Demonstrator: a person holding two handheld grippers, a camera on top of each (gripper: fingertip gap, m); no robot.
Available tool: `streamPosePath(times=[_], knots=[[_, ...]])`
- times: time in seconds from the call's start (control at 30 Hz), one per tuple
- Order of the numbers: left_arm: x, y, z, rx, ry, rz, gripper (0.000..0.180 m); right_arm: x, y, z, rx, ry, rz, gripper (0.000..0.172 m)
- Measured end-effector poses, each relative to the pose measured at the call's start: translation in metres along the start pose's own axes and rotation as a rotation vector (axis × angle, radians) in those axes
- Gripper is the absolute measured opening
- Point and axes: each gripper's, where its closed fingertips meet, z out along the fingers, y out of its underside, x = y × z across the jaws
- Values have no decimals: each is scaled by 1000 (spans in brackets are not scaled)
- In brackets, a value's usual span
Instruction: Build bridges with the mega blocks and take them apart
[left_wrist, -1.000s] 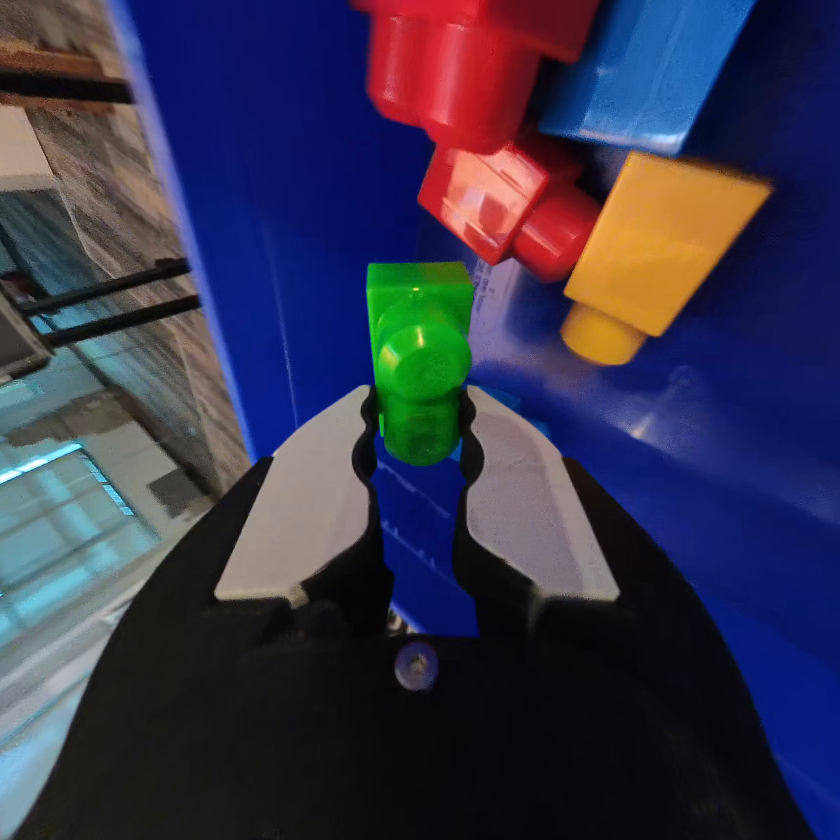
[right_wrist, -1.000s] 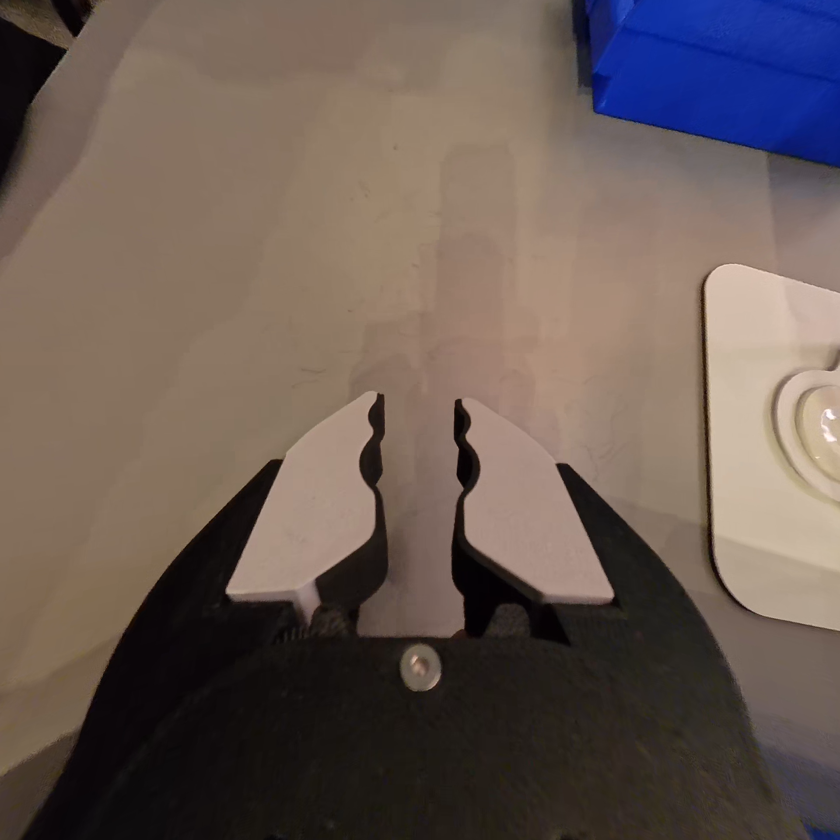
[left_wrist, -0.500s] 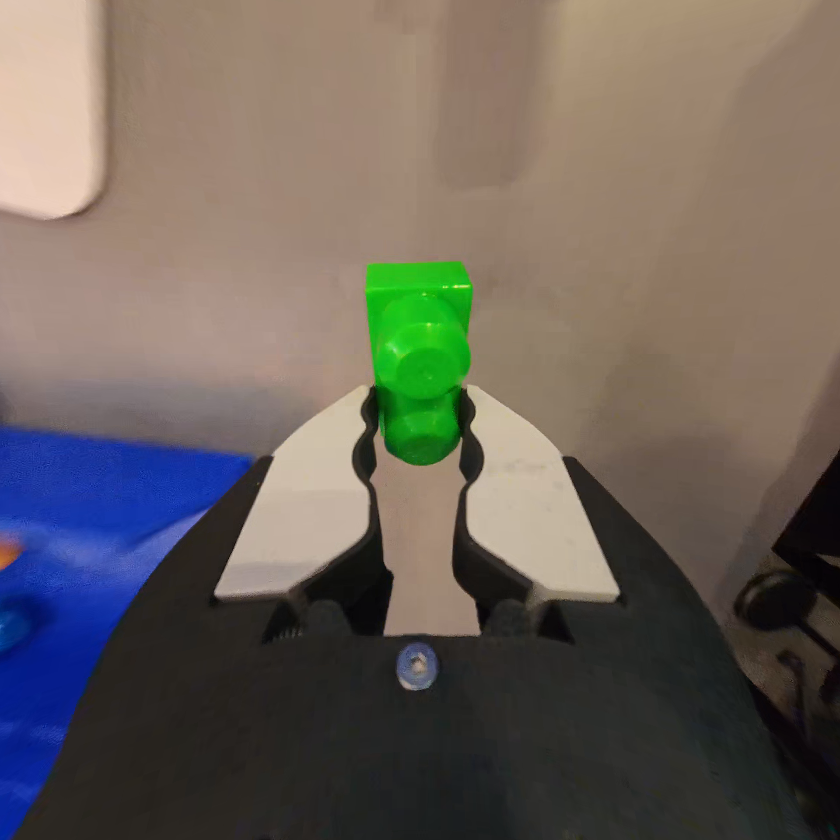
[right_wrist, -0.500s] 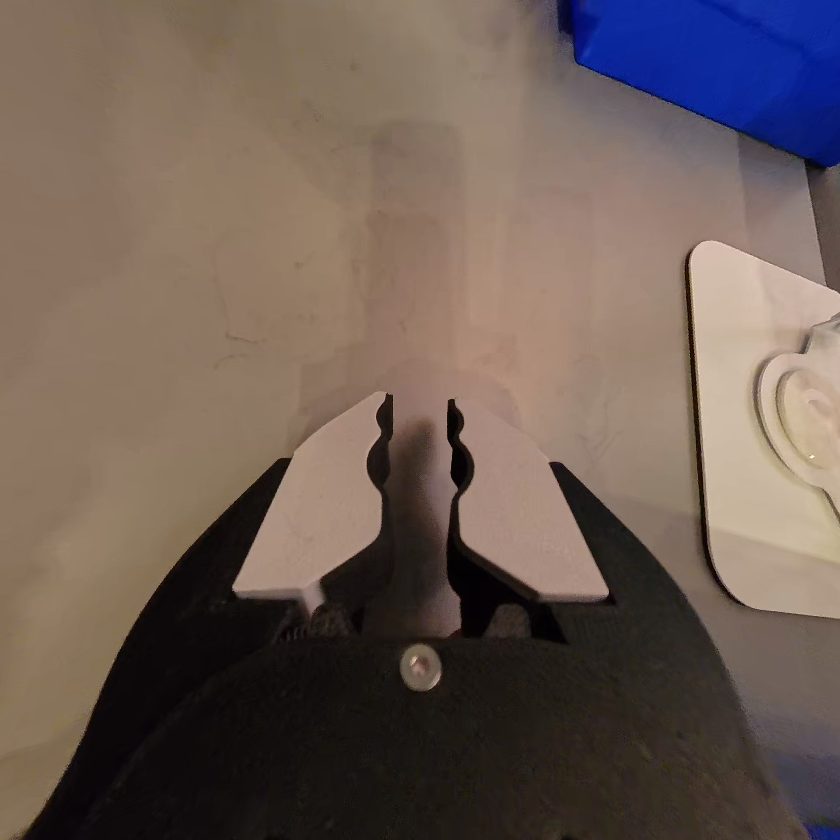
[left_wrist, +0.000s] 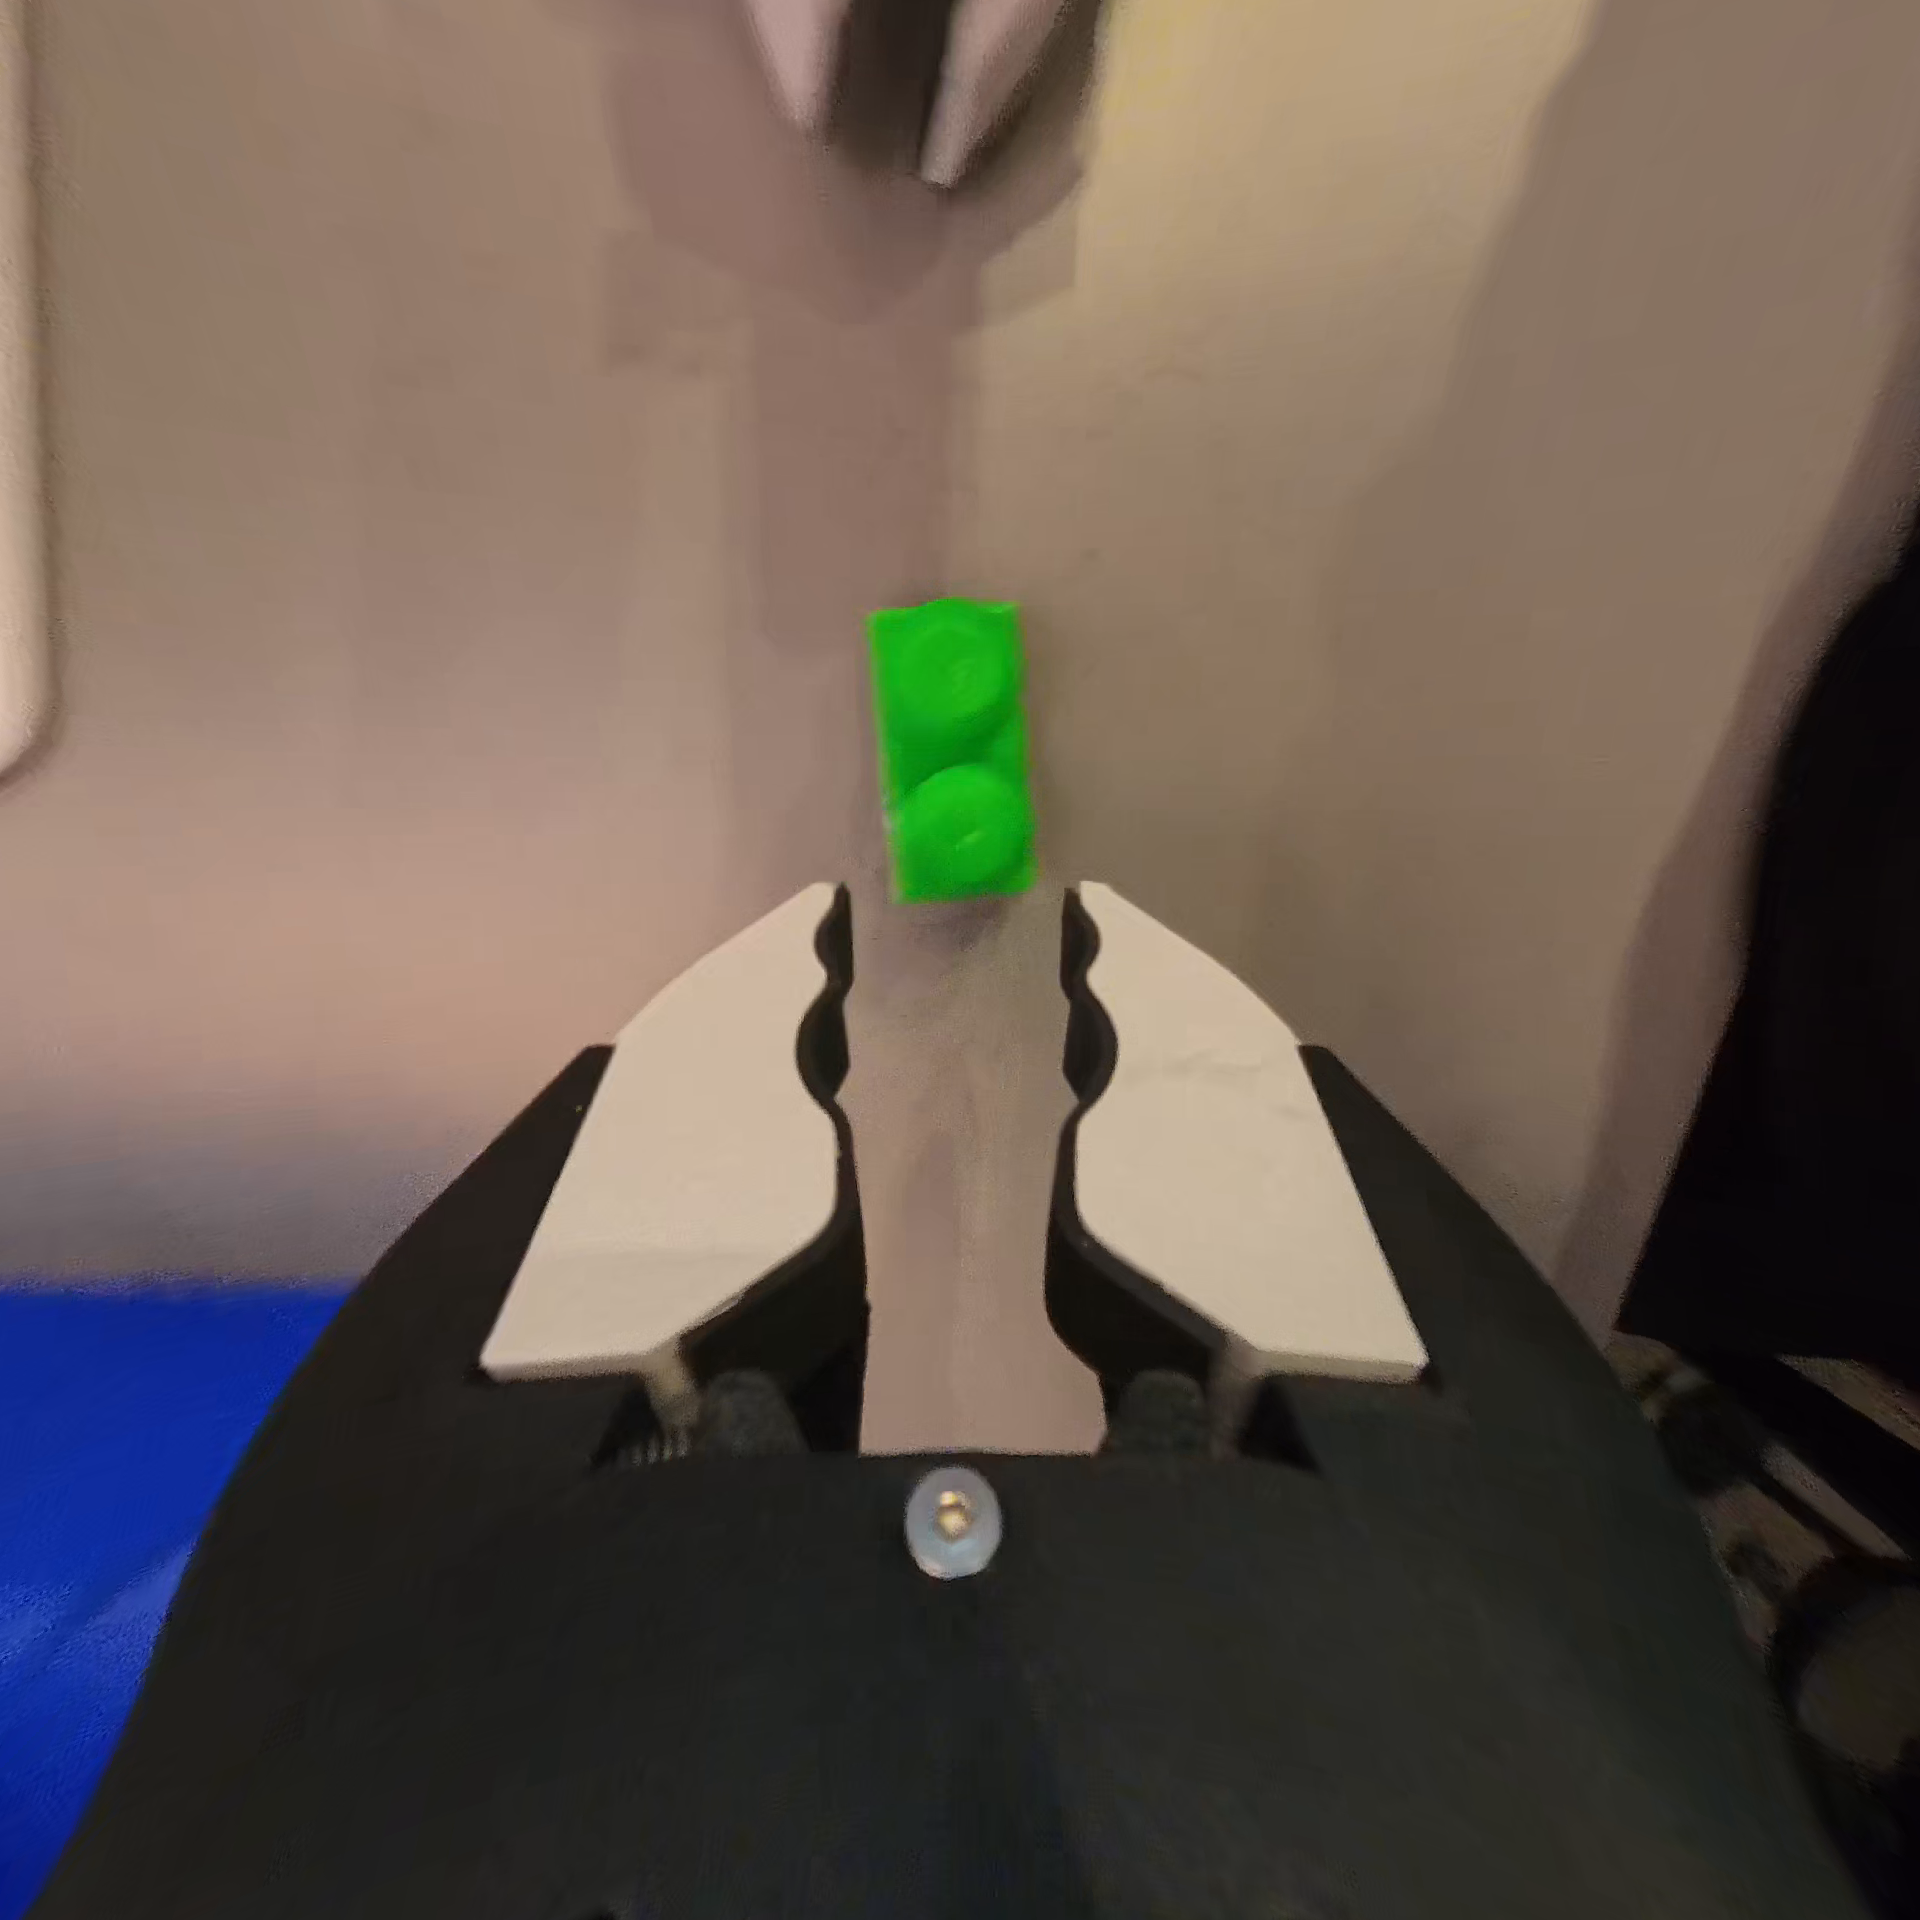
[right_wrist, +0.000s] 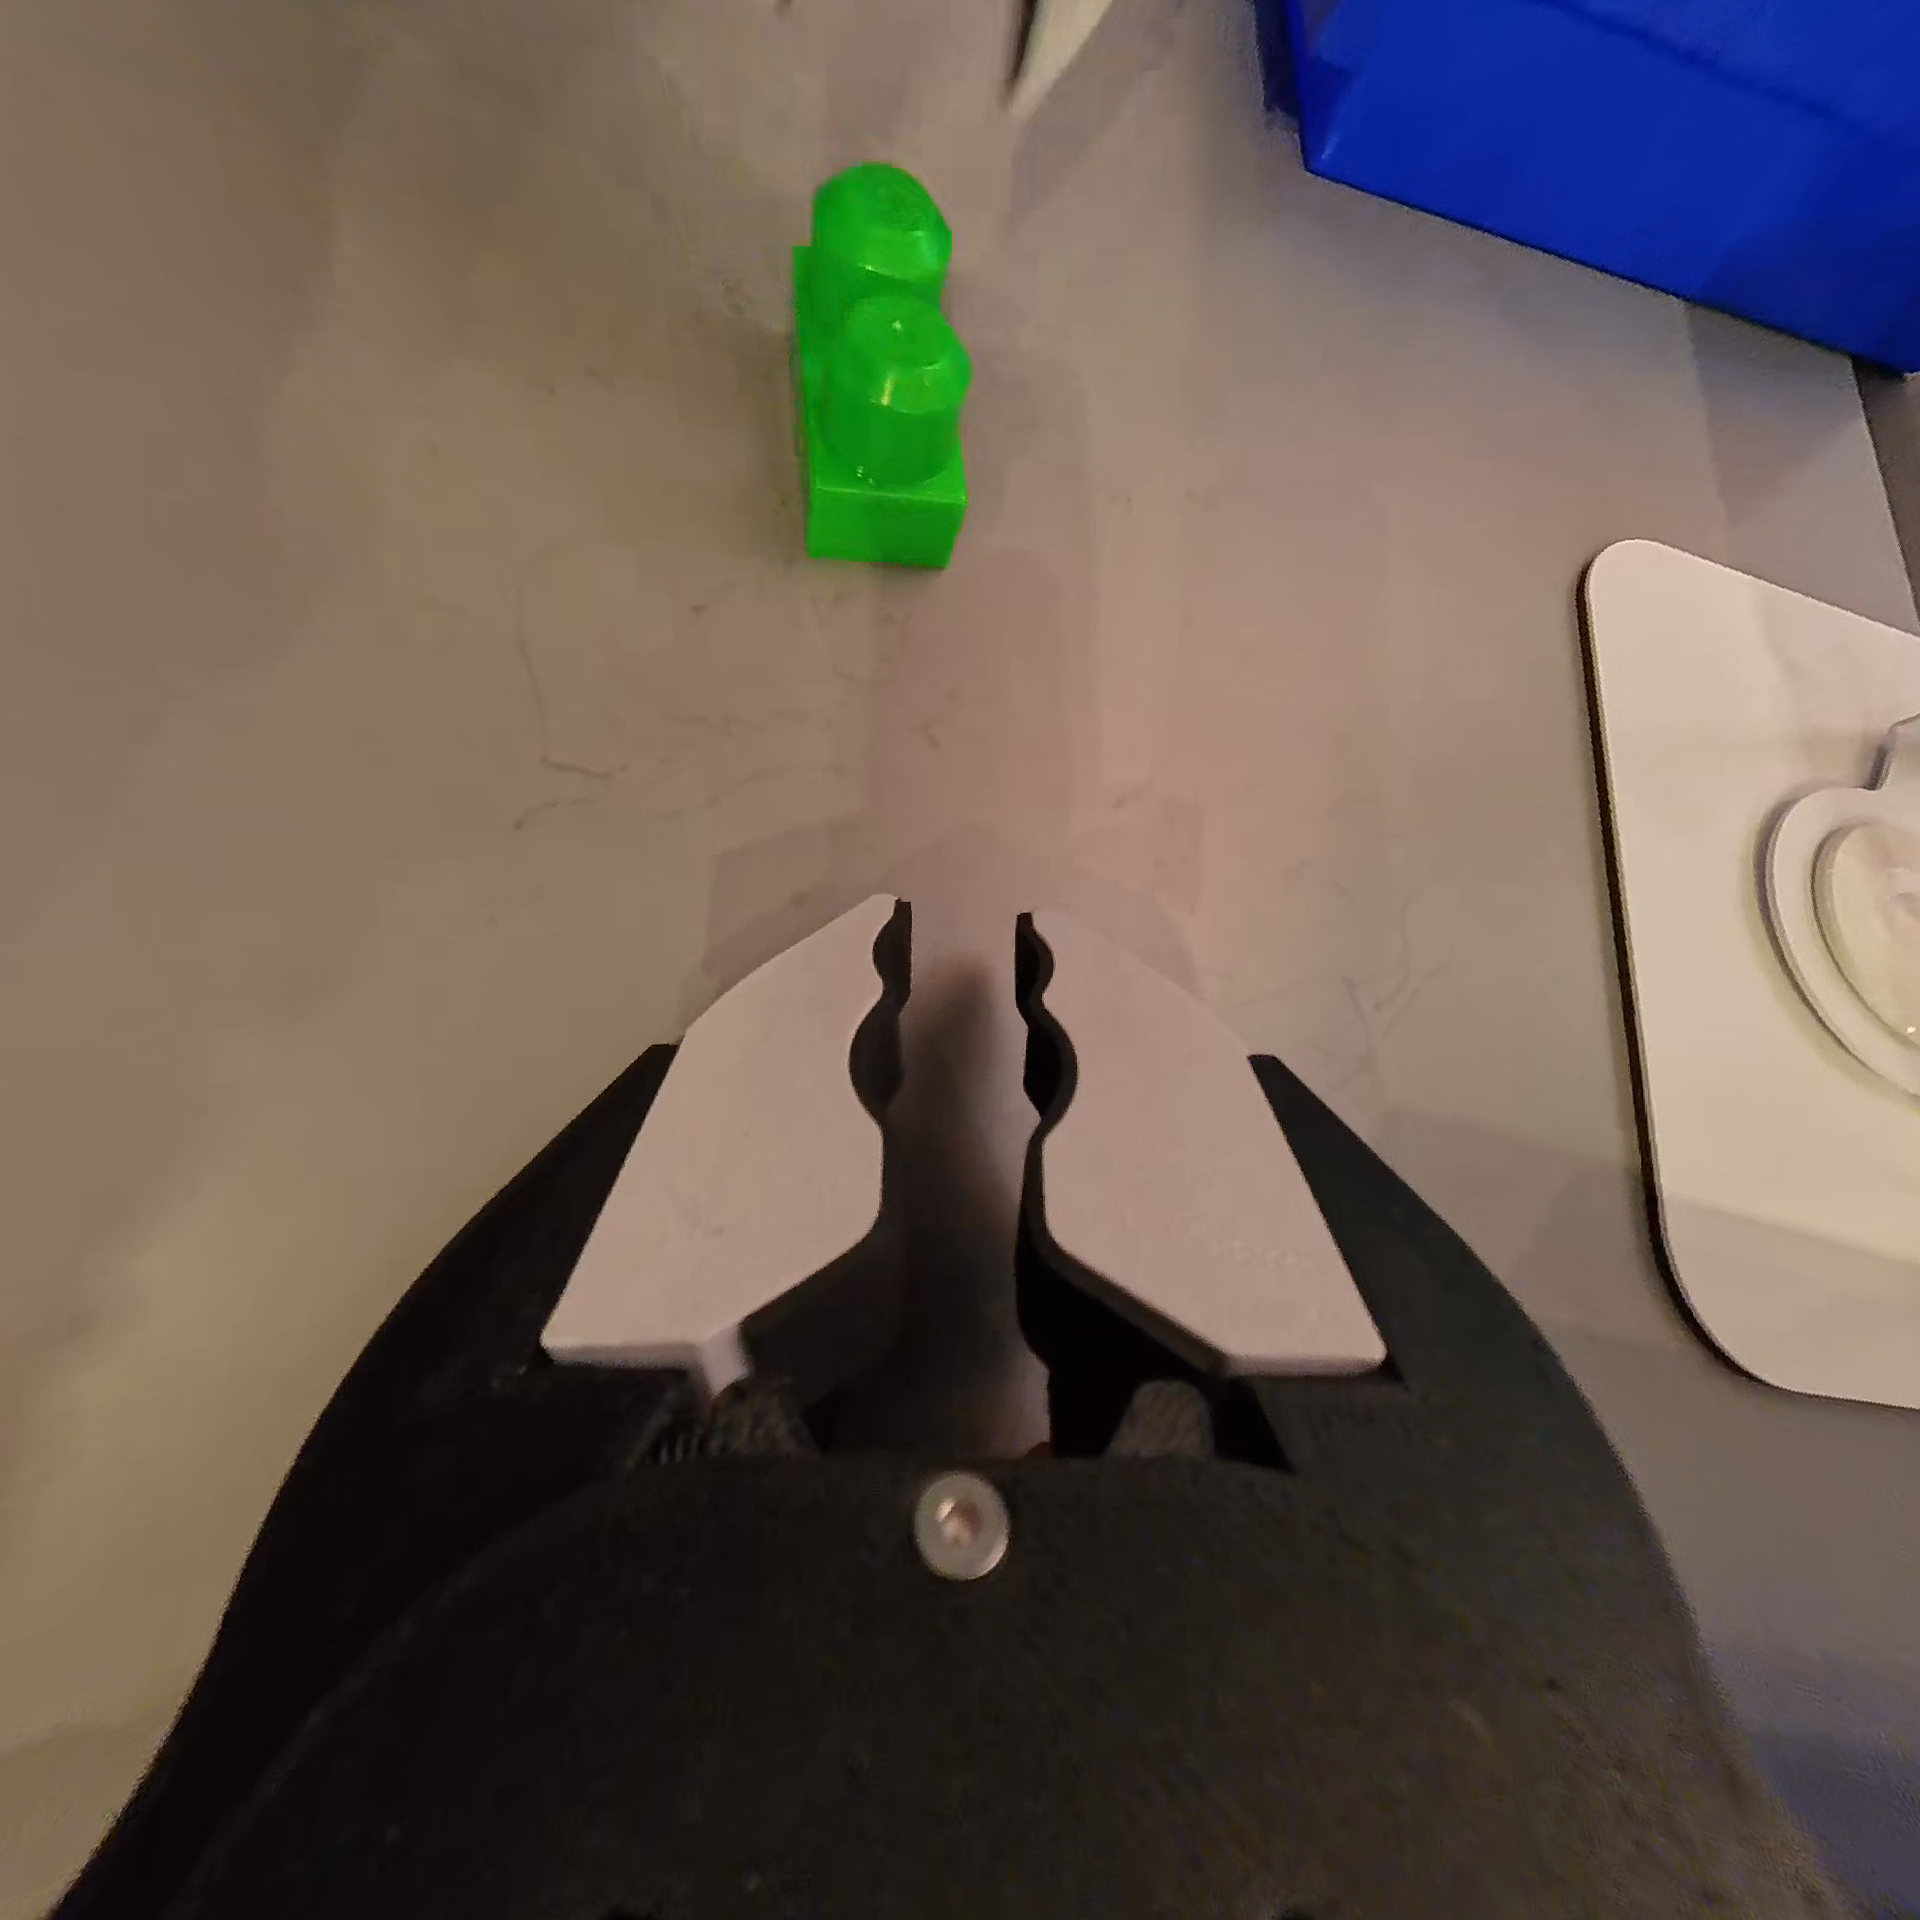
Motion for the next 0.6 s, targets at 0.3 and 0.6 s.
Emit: streamPosePath(times=[0.3,0.6], knots=[[-226,136,-133,-224,-608,-167,74,-1,0,0,1,-6,0,18],[-331,232,-97,-600,-589,-123,91,-1,0,0,-1,-18,7,18]])
